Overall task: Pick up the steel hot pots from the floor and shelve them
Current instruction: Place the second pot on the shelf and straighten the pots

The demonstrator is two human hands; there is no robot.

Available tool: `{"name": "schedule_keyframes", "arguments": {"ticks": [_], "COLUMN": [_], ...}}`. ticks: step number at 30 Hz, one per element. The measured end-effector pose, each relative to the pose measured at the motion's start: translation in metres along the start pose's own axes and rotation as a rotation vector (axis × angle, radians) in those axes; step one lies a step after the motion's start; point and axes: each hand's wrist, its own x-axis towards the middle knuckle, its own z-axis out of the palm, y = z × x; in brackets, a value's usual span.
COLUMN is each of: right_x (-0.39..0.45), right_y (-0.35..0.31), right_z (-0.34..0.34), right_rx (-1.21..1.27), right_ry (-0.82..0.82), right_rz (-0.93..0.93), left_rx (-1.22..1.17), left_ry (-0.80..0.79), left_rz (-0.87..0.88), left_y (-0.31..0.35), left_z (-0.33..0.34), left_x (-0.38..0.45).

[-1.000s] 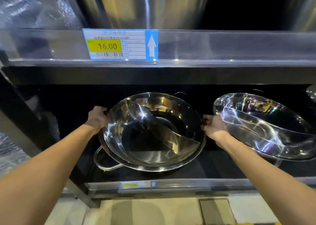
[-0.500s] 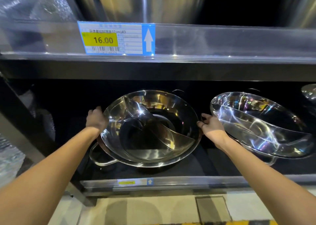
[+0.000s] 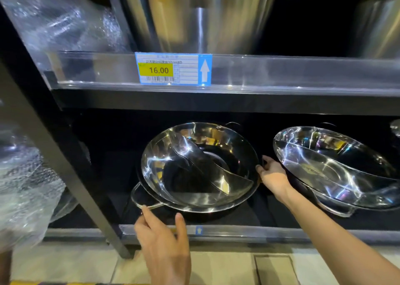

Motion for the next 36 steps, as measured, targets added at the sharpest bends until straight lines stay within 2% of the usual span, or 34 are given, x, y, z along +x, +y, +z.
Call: {"name": "schedule_keyframes", "arguments": {"ticks": [2, 4, 8, 12, 17, 22, 26, 31, 36], "right_x": [-0.003, -0.006, -0.019, -0.035, -0.039, -0.059, -0.081, -0.053, -0.033], "right_y": [0.0, 0.0, 0.002, 0.009, 0.003, 0.0, 0.008, 0.003, 0.004], "right_z": [0.001, 0.001, -0.002, 0.0, -0.002, 0.008, 0.018, 0.015, 0.01], "right_rx": [-0.011, 0.005, 0.077, 0.058, 0.174, 0.193, 0.309, 0.354, 0.329], "right_ry": [0.007, 0.007, 0.048, 0.041, 0.046, -0.002, -0.04, -0.038, -0.021], "right_rz": [-0.013, -0.017, -0.012, -0.034, 0.004, -0.012, 0.022, 0.06, 0.031], "left_rx": [-0.061, -0.115, -0.125, -0.115, -0.095, -0.014, -0.036, -0.056, -0.128], "left_ry": [-0.086, -0.126, -0.122, -0.139, -0.111, -0.109, -0.141, -0.179, -0.235], "left_rz": [-0.067, -0.06, 0.004, -0.013, -0.002, -0.028, -0.035, 0.024, -0.033], "left_y": [0.004, 0.008, 0.008, 0.004, 0.001, -0.008, -0.017, -0.02, -0.015], "left_z": [0.008, 0.016, 0.018, 0.013, 0.012, 0.004, -0.014, -0.022, -0.023], "left_x": [-0.002, 0.002, 0.02, 0.049, 0.06, 0.09, 0.122, 0.123, 0.135]}}
